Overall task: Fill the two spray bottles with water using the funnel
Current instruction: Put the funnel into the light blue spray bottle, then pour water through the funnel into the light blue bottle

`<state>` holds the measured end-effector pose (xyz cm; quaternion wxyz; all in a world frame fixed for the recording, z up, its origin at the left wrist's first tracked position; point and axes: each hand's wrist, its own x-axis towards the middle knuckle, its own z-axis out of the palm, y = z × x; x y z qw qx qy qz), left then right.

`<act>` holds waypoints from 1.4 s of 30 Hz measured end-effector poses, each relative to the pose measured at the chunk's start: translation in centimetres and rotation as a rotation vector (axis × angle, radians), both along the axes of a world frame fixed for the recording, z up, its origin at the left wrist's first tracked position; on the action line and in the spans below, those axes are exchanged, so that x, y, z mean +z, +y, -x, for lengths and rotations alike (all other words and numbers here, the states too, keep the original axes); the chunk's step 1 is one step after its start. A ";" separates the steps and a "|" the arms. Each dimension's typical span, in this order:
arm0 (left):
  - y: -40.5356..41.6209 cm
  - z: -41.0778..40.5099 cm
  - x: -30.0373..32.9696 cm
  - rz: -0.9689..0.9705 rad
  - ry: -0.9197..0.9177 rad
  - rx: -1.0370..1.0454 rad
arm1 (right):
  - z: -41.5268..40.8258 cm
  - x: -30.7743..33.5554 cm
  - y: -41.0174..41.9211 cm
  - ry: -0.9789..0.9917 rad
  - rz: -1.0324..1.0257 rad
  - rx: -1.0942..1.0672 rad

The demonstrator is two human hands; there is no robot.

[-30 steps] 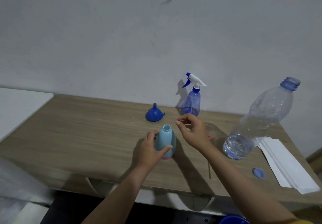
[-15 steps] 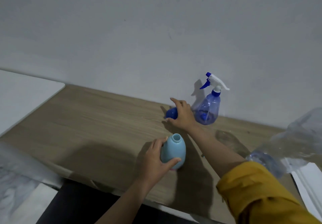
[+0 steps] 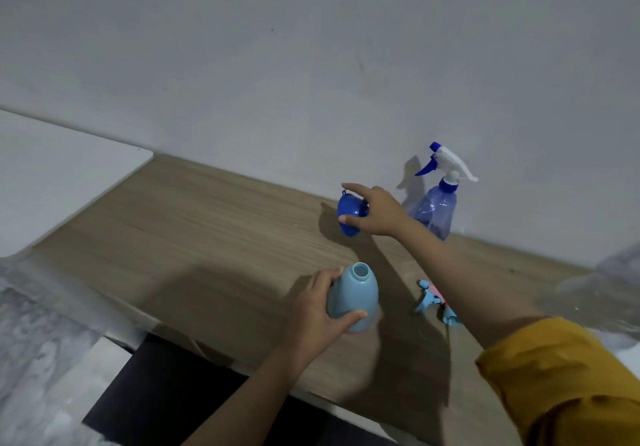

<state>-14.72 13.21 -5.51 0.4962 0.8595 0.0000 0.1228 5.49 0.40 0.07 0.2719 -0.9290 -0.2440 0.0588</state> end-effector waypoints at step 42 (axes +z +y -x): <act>-0.8 1.2 4.8 0.185 0.124 -0.067 | 21.1 3.4 -8.1 -0.583 -0.567 -0.354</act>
